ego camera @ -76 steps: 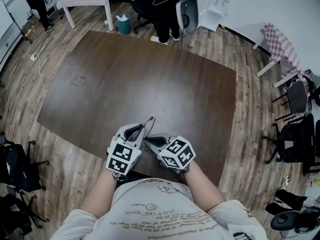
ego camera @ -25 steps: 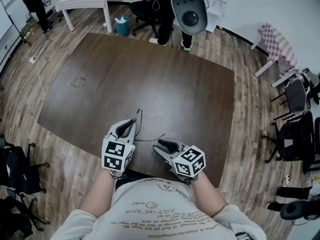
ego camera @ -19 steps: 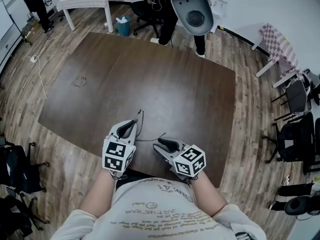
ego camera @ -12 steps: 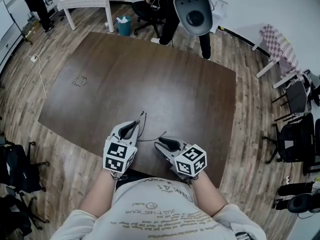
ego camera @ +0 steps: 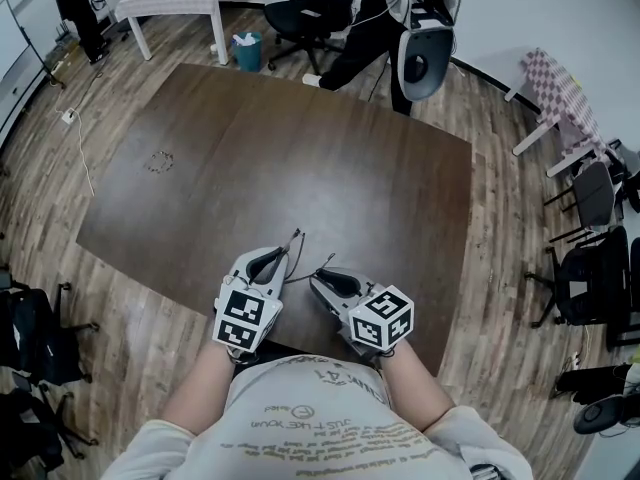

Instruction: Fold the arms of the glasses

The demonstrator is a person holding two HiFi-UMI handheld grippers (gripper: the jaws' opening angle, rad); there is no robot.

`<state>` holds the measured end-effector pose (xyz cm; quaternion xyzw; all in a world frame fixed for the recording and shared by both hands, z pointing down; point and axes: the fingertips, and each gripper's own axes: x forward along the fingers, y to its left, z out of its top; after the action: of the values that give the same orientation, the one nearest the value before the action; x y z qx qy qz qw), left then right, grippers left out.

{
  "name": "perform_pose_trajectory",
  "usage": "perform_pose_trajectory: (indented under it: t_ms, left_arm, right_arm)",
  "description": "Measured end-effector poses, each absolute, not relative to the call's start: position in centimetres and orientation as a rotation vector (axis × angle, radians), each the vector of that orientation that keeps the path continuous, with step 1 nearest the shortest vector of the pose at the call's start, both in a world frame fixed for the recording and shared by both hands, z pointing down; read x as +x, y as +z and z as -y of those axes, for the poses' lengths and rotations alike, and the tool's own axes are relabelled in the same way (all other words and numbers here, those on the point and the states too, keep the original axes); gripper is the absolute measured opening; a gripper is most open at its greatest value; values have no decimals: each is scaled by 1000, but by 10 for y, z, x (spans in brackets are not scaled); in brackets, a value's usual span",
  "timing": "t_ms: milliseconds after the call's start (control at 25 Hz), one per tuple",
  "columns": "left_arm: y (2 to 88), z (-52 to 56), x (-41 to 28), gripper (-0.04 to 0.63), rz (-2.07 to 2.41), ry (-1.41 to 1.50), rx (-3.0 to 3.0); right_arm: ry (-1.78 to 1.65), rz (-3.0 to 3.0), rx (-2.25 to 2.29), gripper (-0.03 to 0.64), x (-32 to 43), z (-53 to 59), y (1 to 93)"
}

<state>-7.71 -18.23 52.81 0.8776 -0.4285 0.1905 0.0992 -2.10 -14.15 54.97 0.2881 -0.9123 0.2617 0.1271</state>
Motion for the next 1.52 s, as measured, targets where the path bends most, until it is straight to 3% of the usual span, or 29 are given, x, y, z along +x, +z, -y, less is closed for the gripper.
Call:
perform_pose_trajectory:
  t_ms: [1520]
  left_arm:
    - [538,181,-45,31,1149,624,2629]
  right_arm:
    - [732,2702,886,41,-17,156,530]
